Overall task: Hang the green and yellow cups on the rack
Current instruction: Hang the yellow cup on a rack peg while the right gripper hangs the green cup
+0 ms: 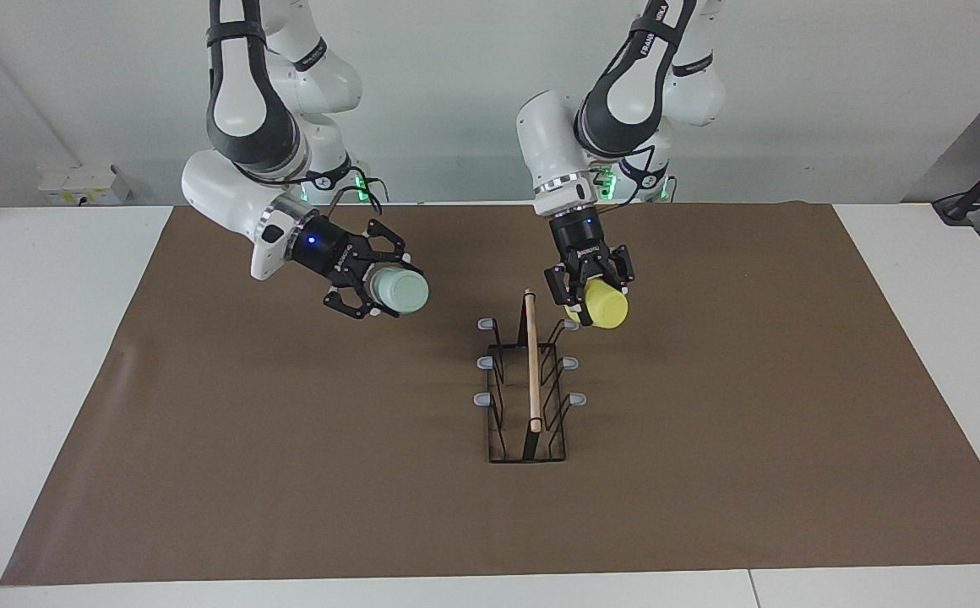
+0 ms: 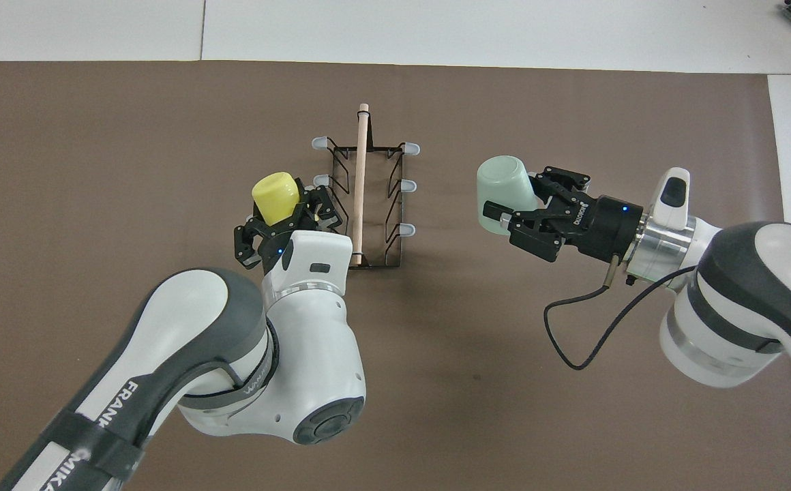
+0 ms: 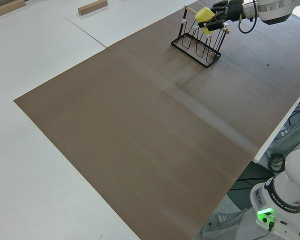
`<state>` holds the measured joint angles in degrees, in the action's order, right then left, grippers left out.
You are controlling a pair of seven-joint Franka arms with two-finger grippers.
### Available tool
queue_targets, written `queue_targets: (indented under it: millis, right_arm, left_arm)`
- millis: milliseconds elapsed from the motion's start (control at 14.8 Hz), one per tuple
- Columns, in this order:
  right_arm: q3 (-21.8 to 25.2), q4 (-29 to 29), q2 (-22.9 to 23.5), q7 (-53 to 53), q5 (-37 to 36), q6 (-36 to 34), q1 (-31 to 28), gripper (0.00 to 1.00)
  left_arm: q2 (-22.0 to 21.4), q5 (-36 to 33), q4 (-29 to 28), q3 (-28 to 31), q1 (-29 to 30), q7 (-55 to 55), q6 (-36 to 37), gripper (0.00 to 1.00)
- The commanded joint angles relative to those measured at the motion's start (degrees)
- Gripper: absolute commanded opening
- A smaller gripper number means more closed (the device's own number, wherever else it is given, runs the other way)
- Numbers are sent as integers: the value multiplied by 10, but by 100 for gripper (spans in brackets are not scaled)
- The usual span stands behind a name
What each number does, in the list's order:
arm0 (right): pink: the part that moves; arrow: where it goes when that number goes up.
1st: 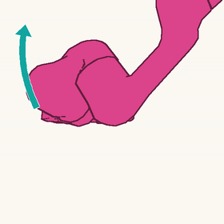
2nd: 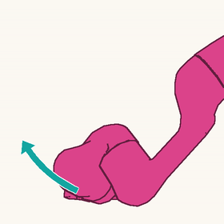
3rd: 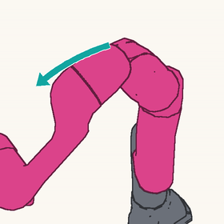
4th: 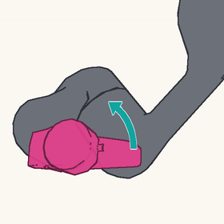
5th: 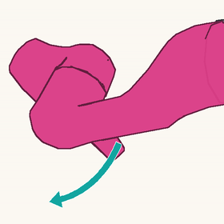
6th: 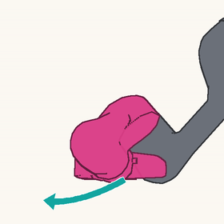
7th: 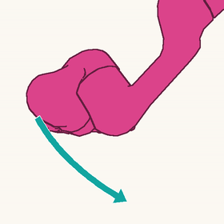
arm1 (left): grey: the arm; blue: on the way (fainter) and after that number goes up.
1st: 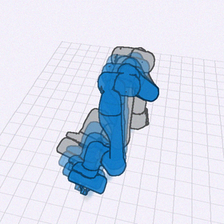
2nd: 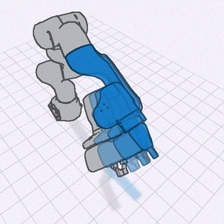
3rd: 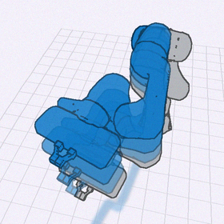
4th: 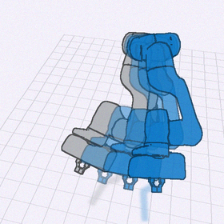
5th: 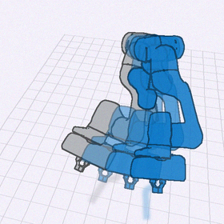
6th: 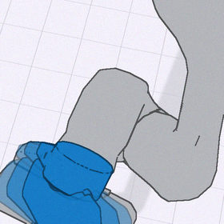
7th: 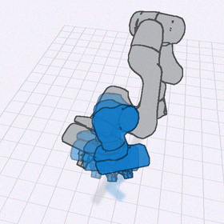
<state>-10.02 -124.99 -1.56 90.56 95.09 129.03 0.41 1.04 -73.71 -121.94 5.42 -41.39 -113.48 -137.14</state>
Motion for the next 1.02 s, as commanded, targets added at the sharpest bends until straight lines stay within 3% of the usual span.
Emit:
queue_targets:
  millis: [0,339,813,948]
  right_arm:
    - [-4,-11,9,59,69,-2,13,0]
    - [-4,-29,40,181,242,-16,58,0]
    - [-4,-34,70,262,332,-45,87,0]
    - [-4,-34,95,294,346,-81,89,0]
  left_arm:
    - [12,-25,-1,6,-14,-28,15,0]
    - [47,-35,16,6,-25,-70,27,0]
    - [50,-60,0,4,-56,-172,51,0]
    - [45,-60,-14,4,-61,-173,50,0]
